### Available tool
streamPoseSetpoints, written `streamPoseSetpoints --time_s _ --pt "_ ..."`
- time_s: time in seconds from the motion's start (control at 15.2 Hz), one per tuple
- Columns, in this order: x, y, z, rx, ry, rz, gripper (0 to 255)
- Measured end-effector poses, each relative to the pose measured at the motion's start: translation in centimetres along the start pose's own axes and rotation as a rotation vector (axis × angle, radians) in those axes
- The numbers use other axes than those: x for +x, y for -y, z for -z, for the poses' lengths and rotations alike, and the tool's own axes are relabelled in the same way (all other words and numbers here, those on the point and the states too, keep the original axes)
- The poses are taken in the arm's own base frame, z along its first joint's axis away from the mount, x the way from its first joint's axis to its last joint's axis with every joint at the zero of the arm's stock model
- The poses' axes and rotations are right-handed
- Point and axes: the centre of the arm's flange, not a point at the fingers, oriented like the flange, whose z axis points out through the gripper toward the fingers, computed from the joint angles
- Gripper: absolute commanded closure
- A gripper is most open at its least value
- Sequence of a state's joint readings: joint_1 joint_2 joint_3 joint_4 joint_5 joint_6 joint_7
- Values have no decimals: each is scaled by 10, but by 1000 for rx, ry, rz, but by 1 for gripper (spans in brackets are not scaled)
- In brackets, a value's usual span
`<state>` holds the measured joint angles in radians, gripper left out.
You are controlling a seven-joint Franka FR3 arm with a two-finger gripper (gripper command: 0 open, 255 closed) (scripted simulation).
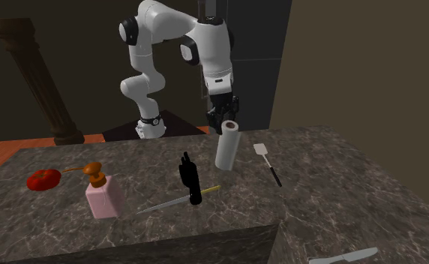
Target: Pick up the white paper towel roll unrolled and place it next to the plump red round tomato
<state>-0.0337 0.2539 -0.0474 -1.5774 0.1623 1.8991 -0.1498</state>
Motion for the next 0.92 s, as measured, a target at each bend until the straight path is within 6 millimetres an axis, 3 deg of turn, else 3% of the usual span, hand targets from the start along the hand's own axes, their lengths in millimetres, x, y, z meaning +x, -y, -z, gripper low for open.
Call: streamPoseSetpoints --time_s 0.59,0.73,0.92 --pt "4 7 45 0 0 0 255" --pt "-3 -5 52 0 0 0 255" --pt "-32 -30 61 0 1 -1 255"
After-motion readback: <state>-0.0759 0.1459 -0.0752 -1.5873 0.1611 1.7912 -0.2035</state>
